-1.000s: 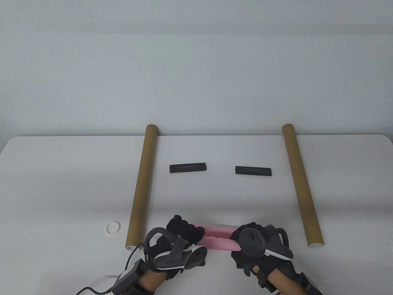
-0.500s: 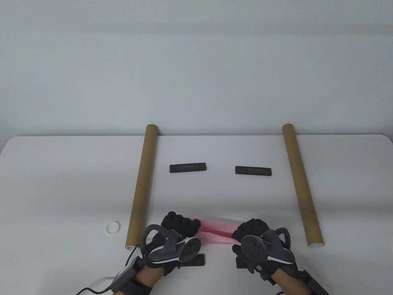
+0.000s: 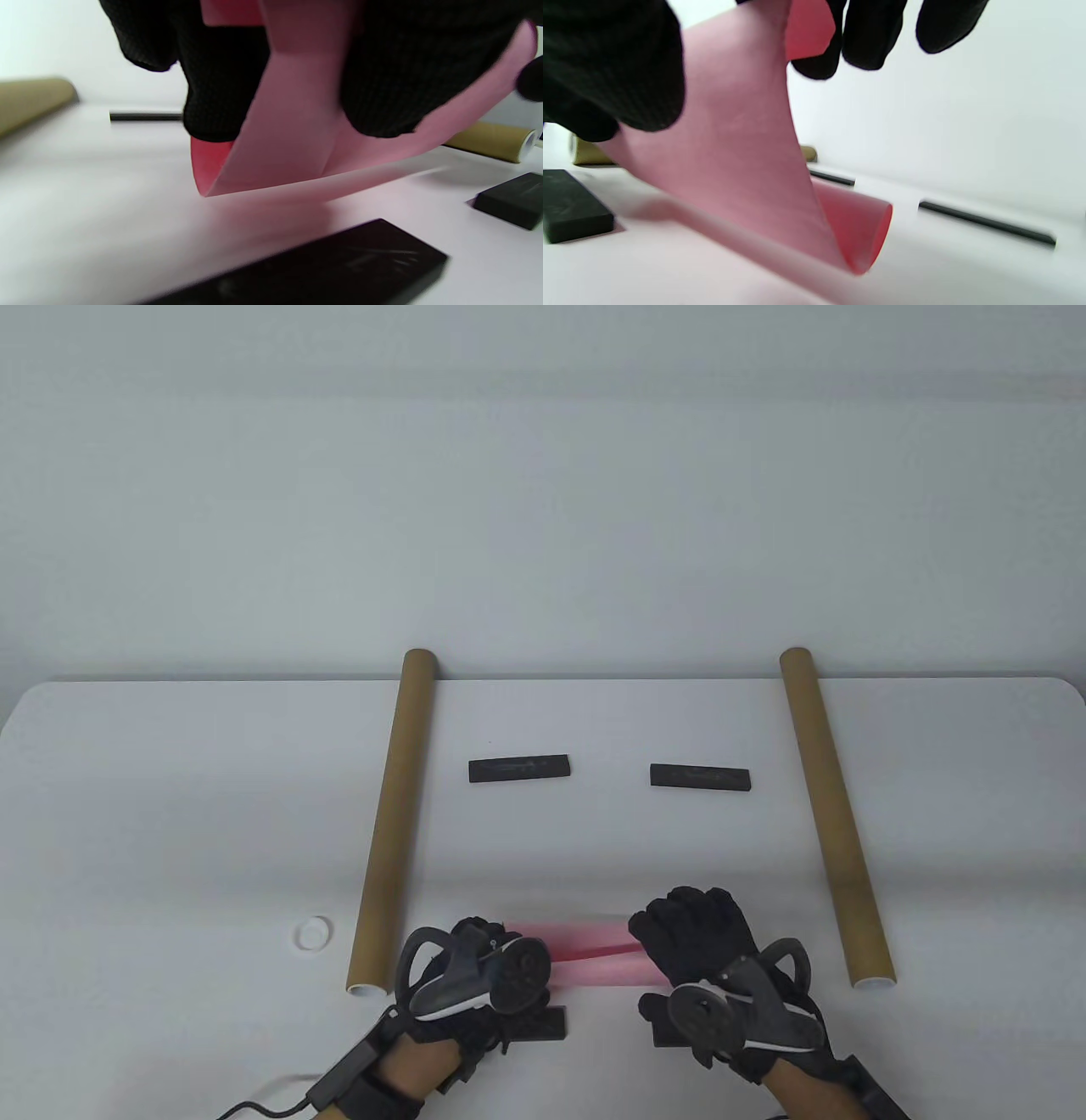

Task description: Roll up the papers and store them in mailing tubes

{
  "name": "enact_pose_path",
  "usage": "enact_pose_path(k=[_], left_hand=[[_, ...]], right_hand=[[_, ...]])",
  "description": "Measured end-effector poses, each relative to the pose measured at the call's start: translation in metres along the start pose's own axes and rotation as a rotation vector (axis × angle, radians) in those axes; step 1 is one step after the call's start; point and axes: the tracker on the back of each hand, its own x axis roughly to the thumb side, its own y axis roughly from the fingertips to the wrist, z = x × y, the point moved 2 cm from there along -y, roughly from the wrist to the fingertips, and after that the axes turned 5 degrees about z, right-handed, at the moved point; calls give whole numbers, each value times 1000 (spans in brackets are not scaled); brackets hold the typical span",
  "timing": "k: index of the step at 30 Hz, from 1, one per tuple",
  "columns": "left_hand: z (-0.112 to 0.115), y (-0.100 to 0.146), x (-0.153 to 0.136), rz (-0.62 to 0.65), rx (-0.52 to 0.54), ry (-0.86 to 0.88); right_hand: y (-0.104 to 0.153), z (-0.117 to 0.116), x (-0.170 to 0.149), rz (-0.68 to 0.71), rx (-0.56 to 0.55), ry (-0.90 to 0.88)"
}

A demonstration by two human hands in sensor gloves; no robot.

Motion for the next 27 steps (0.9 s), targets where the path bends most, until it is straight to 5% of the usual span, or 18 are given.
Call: enact_pose_path(k=[6,11,16,19,22,27], left_hand=[[-1,4,3,2,63,-69],[-5,9,21,109,139,-425],[-9,8,24,102,180,-430],[-9,6,17,86,151,-286],[-4,6,7,53,84,-115],[-2,2,1,42,31,-67]], right_hand=[[-6,-11,-5,-69,64,-112],[-4,-21,-20,-158,136,-367],[-4,-24,-25,-165,189,-510],[-1,-20,-22,-117,121,-474],[1,-13,-11,-35,75,-259],[-2,-14,-4,-32,65,-132]])
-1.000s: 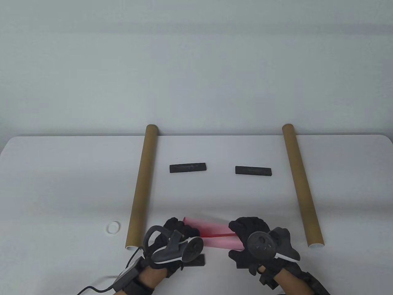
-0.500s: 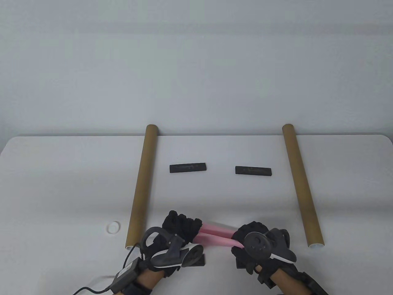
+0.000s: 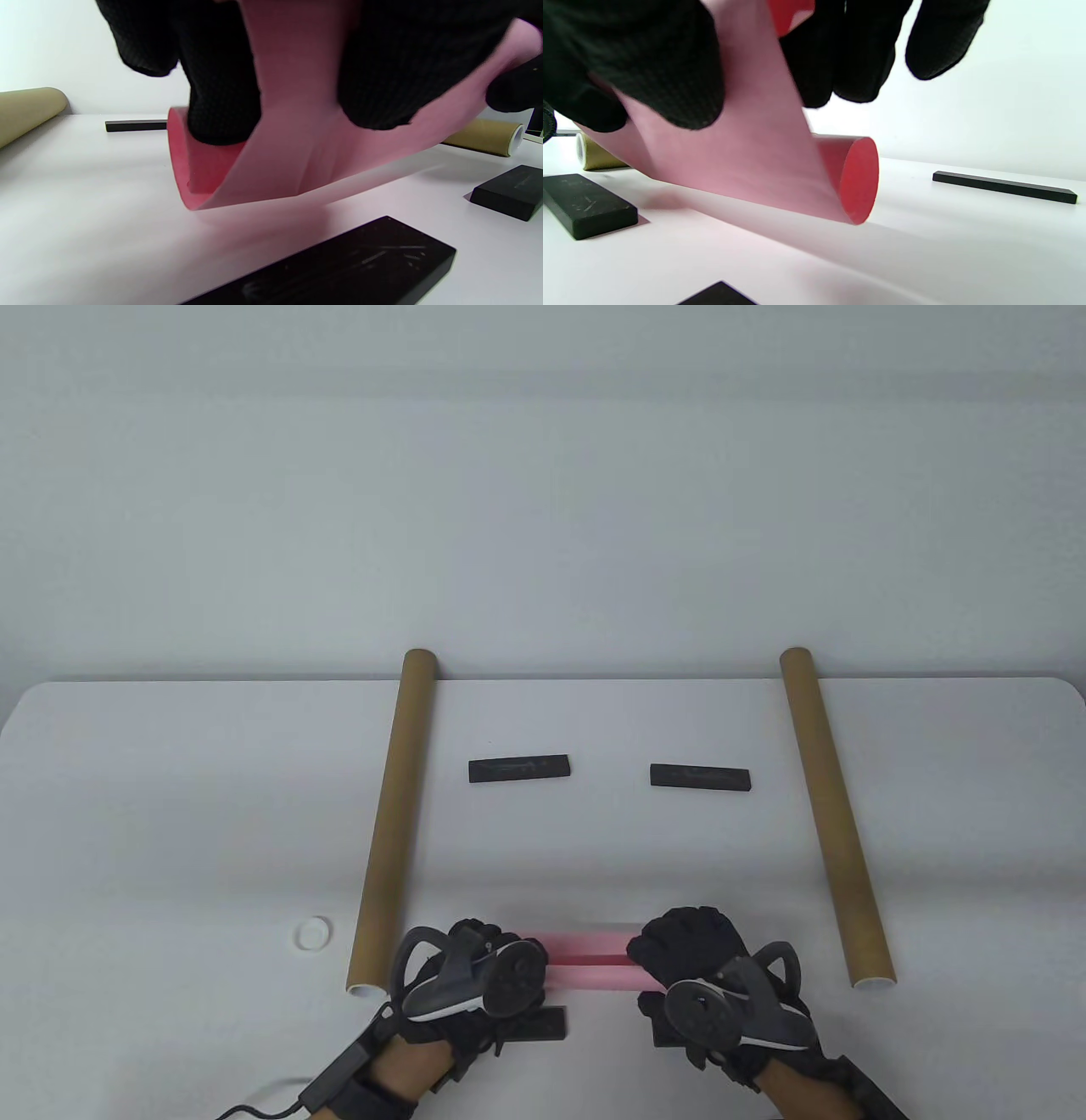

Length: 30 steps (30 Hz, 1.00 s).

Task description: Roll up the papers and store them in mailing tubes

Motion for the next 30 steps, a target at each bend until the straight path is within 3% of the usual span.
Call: enact_pose_path(k=[3,8,13,22,25,30], left_hand=[[0,2,3,-4,29,-46],[-8,5,22,95,140,-392],[-9,5,23,91,143,-340],[6,-2,-4,11,-77,141],[4,0,-5,3,-55,118],[-1,4,10,63,69,-181]], right_hand=[[0,-1,-5,-18,11,-58],[1,-1,-13,-1,81,-150],[2,1,-18,-3,82,-268],[6,11,-5,32,-56,-21],[4,11,-9,23,-23,-53],[5,8,-25,-20,13,-198]])
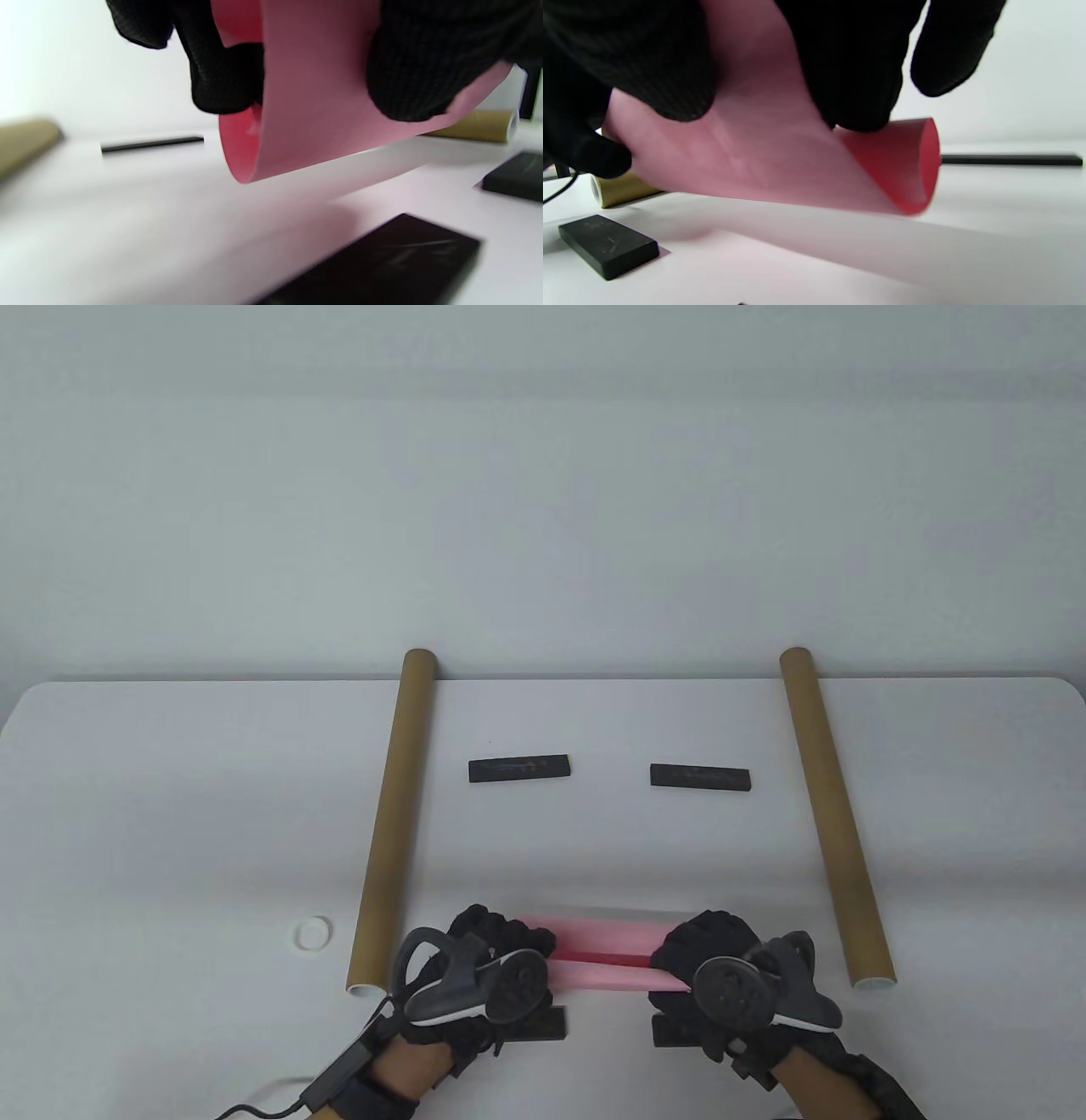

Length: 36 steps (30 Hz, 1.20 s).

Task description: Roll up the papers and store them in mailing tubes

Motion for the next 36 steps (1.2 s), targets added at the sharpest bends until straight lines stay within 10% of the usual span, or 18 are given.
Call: enact_pose_path(k=[16,26,36], left_hand=[[5,-3,-10,-23,-74,283],[-16,2,13,52,119,-186],[3,-3,-14,-36,-66,332]], right_hand=[[2,0,13,48,-31,90],[0,-5,-1,11,38,-49],[3,0,7,32,-47,79]])
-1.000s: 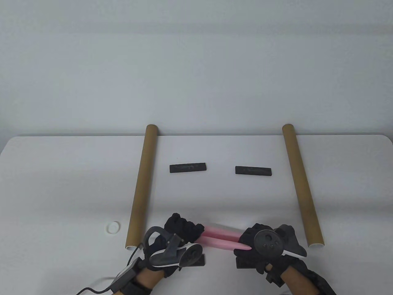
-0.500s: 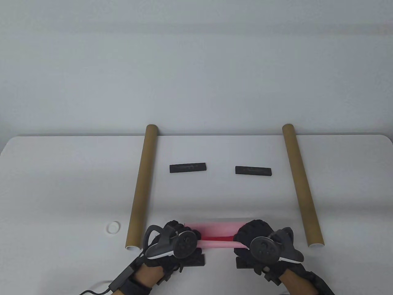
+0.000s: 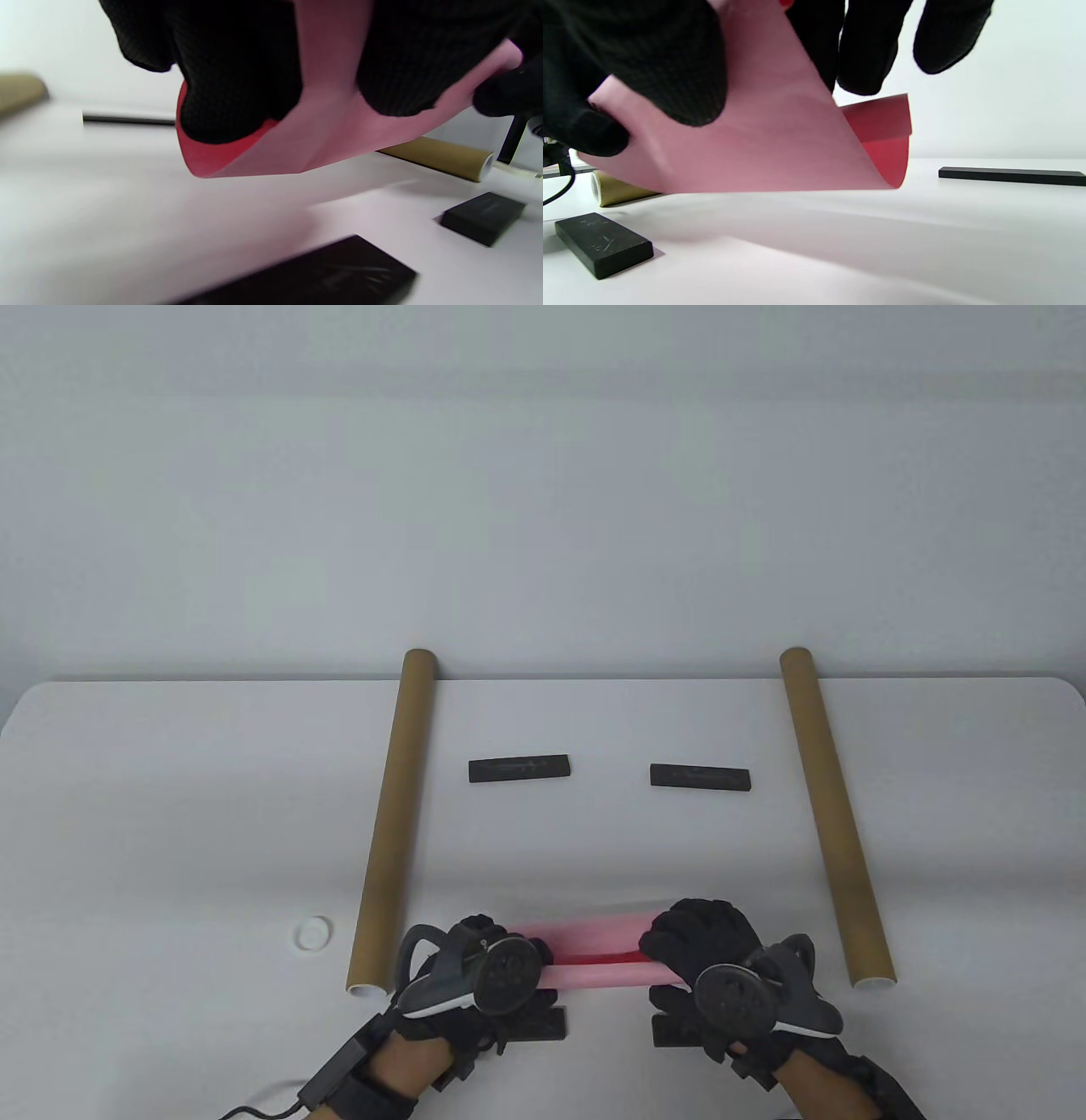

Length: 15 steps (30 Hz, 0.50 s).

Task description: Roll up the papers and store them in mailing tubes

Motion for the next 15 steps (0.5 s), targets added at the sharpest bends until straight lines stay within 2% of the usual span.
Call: enact_pose_path(k=[2,4,9,12,15], left_hand=[[1,0,0,0,-13,-17],[0,2,3,-5,22,-81],[-8,8,21,67,140,-390],[-9,8,25,77,172,-398],[-7,5,19,58,132,-315]], right_hand=[[0,-1,-1,0,7,-17],[0,-2,-2,-3,21,-27],[-1,-1,-7,-22,33,-67],[-2,-4,-9,-20,67,-95],[0,-5,-9,-16,62,-74]])
